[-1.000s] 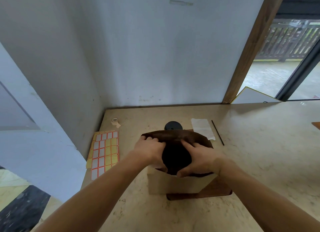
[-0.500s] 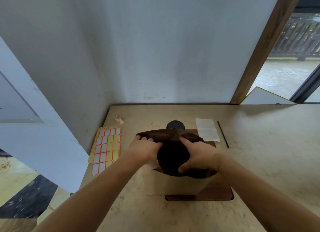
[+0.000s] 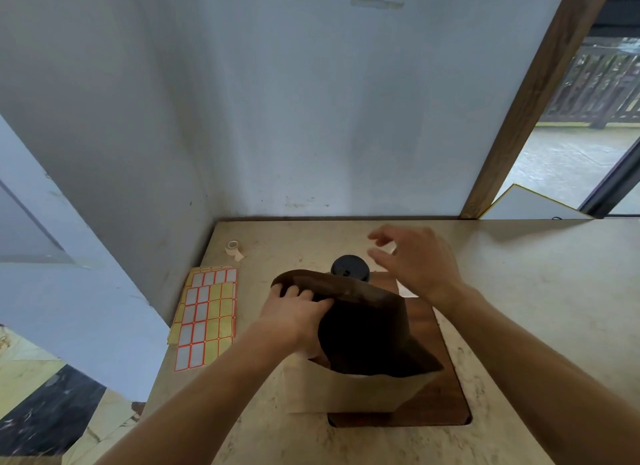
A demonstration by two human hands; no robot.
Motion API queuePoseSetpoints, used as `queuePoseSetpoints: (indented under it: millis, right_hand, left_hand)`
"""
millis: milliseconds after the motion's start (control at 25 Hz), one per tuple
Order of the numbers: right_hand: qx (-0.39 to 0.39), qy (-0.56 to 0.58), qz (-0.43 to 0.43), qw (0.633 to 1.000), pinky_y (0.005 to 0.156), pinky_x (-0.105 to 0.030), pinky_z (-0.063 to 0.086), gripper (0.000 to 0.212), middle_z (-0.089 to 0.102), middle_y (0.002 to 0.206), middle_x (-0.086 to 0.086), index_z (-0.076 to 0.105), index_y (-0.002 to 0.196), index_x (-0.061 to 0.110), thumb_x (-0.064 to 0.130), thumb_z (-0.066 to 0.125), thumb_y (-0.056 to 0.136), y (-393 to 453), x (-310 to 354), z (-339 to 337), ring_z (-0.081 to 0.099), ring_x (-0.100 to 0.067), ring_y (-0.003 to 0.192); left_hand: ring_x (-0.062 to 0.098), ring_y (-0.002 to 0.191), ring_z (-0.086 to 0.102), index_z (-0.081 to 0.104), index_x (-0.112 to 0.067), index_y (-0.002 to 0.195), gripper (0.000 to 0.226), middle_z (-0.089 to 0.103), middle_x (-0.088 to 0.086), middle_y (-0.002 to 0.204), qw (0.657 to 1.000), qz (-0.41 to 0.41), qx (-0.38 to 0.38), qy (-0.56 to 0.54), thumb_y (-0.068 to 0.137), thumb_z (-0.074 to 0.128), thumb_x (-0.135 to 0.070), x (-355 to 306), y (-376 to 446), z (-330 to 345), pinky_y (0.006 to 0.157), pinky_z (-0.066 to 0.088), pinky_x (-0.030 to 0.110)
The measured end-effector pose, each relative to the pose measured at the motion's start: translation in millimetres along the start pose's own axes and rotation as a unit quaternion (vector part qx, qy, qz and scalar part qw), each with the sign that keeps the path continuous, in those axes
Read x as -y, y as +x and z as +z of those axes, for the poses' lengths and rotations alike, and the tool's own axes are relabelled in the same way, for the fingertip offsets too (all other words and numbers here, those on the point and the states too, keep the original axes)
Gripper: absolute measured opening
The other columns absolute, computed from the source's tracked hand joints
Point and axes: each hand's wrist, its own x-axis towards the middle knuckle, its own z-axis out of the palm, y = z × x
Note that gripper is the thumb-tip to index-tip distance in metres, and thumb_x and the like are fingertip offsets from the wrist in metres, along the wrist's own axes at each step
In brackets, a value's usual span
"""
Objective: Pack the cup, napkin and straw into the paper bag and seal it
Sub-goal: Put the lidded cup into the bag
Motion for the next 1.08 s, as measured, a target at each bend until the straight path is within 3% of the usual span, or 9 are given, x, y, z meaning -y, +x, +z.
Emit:
queuePoseSetpoints:
  millis: [80, 160, 320, 440, 520, 680, 1080]
  right_hand:
    - [0.014, -0.047, -0.008, 0.999, 0.074, -0.030, 0.053, 0.034, 0.070, 0.106, 0.014, 0.062, 0.119, 0.035, 0.039, 0.064, 0.085, 28, -8, 9, 0.065, -0.010, 0.092]
    - [0.095, -0.100, -0.016, 0.990, 0.078, -0.034, 0.053, 0.050, 0.064, 0.122, 0.008, 0.052, 0.131, 0.035, 0.037, 0.066, 0.083, 53, -17, 28, 0.062, -0.016, 0.105]
    - [0.279, -0.140, -0.019, 0.950, 0.090, -0.043, 0.050, 0.097, 0.041, 0.147, 0.001, 0.024, 0.149, 0.037, 0.042, 0.079, 0.069, 79, -37, 86, 0.048, -0.027, 0.125]
    - [0.354, -0.138, -0.007, 0.925, 0.102, -0.049, 0.042, 0.120, 0.020, 0.158, 0.000, 0.009, 0.150, 0.043, 0.043, 0.088, 0.060, 84, -51, 124, 0.033, -0.033, 0.137]
    - [0.379, -0.138, -0.005, 0.915, 0.105, -0.049, 0.041, 0.120, 0.014, 0.159, 0.001, 0.006, 0.148, 0.047, 0.039, 0.088, 0.060, 84, -59, 141, 0.031, -0.035, 0.137]
    - [0.380, -0.159, -0.039, 0.910, 0.092, -0.044, 0.051, 0.099, 0.028, 0.148, -0.003, 0.018, 0.143, 0.045, 0.026, 0.080, 0.069, 81, -64, 160, 0.045, -0.034, 0.123]
    - [0.326, -0.138, -0.052, 0.934, 0.067, -0.032, 0.048, 0.087, 0.044, 0.125, -0.003, 0.025, 0.129, 0.040, 0.033, 0.078, 0.061, 78, -69, 174, 0.054, -0.027, 0.095]
  left_hand:
    - [0.029, 0.142, 0.020, 0.020, -0.038, 0.148, 0.096, 0.032, 0.001, 0.153, 1.000, -0.001, 0.002, -0.001, 0.071, 0.071, -0.062, 1, 0, 1, 0.115, 0.000, 0.052]
    - [0.028, 0.143, 0.018, 0.018, -0.039, 0.148, 0.100, 0.030, 0.000, 0.154, 1.000, 0.001, -0.001, -0.007, 0.068, 0.071, -0.064, 2, -1, 3, 0.115, -0.002, 0.052]
    - [0.028, 0.143, 0.017, 0.016, -0.039, 0.148, 0.104, 0.030, 0.000, 0.154, 1.000, 0.002, -0.018, -0.015, 0.065, 0.072, -0.067, 2, -2, 7, 0.114, -0.003, 0.053]
    - [0.027, 0.143, 0.015, 0.013, -0.039, 0.148, 0.109, 0.028, 0.000, 0.154, 1.000, 0.003, -0.025, -0.012, 0.061, 0.072, -0.069, 1, -2, 9, 0.114, -0.004, 0.053]
    - [0.027, 0.143, 0.014, 0.011, -0.039, 0.148, 0.112, 0.027, 0.000, 0.155, 1.000, 0.003, -0.029, -0.010, 0.059, 0.071, -0.071, 2, -4, 10, 0.114, -0.005, 0.052]
    - [0.026, 0.143, 0.012, 0.008, -0.039, 0.148, 0.114, 0.024, 0.000, 0.156, 0.999, 0.011, -0.043, -0.010, 0.059, 0.070, -0.072, 2, -7, 13, 0.113, -0.007, 0.051]
    - [0.025, 0.142, 0.015, 0.008, -0.040, 0.147, 0.110, 0.027, -0.002, 0.154, 0.997, 0.036, -0.067, -0.023, 0.061, 0.071, -0.068, 10, -14, 17, 0.114, -0.005, 0.050]
